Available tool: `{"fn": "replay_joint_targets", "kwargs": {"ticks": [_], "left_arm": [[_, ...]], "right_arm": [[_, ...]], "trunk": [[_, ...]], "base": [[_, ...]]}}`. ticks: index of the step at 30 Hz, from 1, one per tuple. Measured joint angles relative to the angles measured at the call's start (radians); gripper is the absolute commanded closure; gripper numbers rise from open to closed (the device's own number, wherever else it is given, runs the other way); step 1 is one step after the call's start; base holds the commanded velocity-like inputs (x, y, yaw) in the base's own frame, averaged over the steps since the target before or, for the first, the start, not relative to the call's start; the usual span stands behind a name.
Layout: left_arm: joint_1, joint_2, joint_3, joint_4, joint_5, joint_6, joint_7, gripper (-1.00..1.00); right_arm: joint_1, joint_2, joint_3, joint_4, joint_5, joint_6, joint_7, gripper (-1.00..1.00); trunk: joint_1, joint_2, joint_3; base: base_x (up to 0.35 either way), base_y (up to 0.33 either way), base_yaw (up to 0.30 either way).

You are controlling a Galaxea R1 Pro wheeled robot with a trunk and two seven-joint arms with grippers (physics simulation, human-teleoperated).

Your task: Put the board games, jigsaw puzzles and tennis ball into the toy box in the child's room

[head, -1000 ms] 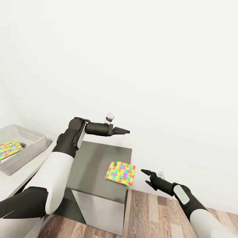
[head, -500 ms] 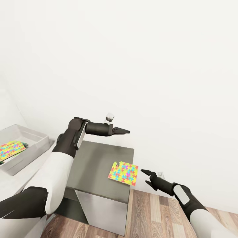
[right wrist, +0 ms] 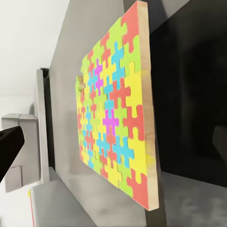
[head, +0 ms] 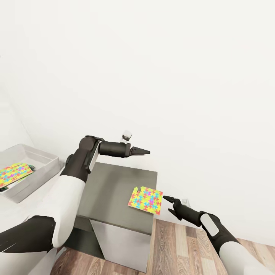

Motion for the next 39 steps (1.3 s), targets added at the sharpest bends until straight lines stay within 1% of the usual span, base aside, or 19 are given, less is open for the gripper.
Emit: {"fn": "replay_joint_targets", "kwargs": {"ticks": [13,19,32,39], "left_arm": [[0.0,0.0,0.001,-0.002,0.001,0.0,0.0,-1.0],[0.0,0.0,0.003,-0.017,0.001,0.0,0.0,-1.0],[0.0,0.0,0.001,-0.036,0.0,0.0,0.0,-1.0],[0.0,0.0,0.002,-0.037,0.0,0.0,0.0,-1.0]], "right_arm": [[0.0,0.0,0.0,0.0,0.001,-0.001,-0.012,-1.0],[0.0,0.0,-0.001,0.0,0.0,-0.002,-0.013,-1.0],[0.0,0.0,0.0,0.0,0.001,-0.004,-0.013,-1.0],[0.0,0.0,0.0,0.0,0.002,-0.005,-0.014,-1.0]], "trunk": [[0.0,0.0,0.0],[0.0,0.0,0.0],[0.05,-0.091,-0.041],[0.05,-0.091,-0.041]], "base": [[0.0,0.008,0.0],[0.0,0.0,0.0],[0.0,0.0,0.0],[0.0,0.0,0.0]]}}
